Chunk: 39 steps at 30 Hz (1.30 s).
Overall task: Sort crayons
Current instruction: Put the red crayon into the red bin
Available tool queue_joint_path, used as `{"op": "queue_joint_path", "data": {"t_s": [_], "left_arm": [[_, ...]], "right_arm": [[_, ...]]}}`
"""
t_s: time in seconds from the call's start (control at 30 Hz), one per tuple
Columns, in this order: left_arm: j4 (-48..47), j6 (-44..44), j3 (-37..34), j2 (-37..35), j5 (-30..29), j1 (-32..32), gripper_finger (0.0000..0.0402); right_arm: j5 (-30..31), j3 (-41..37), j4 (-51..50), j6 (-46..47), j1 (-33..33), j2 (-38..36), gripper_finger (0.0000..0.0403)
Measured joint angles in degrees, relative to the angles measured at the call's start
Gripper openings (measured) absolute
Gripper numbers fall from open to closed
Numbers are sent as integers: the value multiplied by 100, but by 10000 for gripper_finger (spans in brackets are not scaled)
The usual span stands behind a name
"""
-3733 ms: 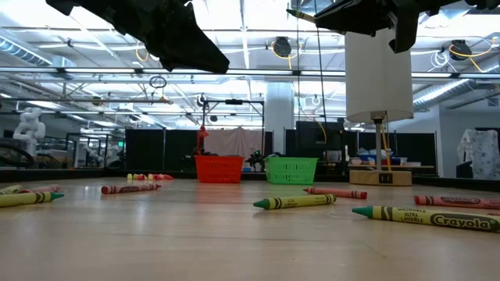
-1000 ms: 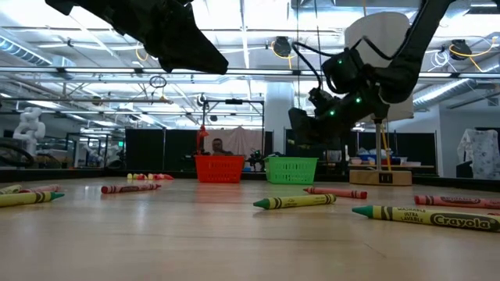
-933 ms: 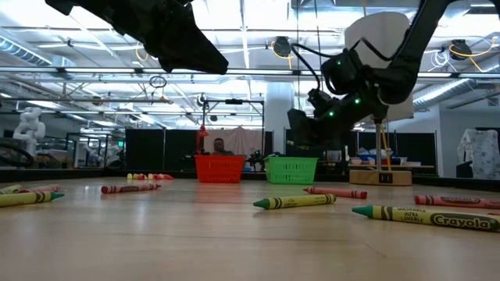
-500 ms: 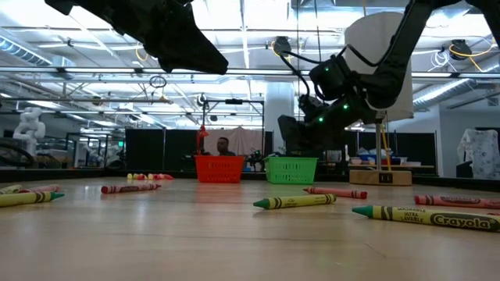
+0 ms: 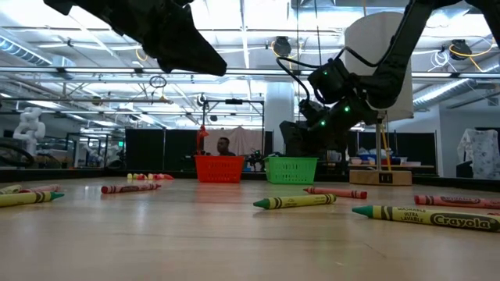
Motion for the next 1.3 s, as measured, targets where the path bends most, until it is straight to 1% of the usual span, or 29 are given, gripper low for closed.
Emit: {"op": "queue_joint_path", "data": {"t_s": [0.2, 0.33, 0.4, 0.5, 0.67, 0.77, 0.9, 1.03, 1.23, 1.3], "left_arm": [[-79, -7, 0, 0, 3, 0, 116], [-386, -235, 0, 0, 22, -4, 116], [-630, -442, 0, -1, 23, -4, 116], [-1141, -956, 0, -2, 16, -4, 116], [-2069, -2057, 0, -2, -3, -17, 116], [-2467, -2489, 0, -2, -5, -33, 116], [-2736, -3016, 0, -2, 26, -76, 116], [-3065, -3906, 0, -2, 281, -101, 116], [-3631, -5231, 0, -2, 296, -116, 116], [-3724, -5530, 0, -2, 296, -116, 116]], "right_arm": [[-4, 0, -20, -184, 51, -154, 71], [-45, -2, -87, -638, 322, -530, 71], [-169, -2, -248, -920, 519, -802, 71], [-317, -2, -703, -1211, 875, -1239, 71], [-315, -2, -1723, -1467, 1548, -1794, 71], [-313, -2, -2168, -1549, 1937, -1934, 71], [-317, -2, -2593, -1626, 2467, -1952, 71], [-319, -4, -2793, -1633, 2985, -1952, 71], [-317, -4, -2647, -1591, 3610, -1890, 71], [-315, -6, -2542, -1588, 3757, -1828, 71]]}}
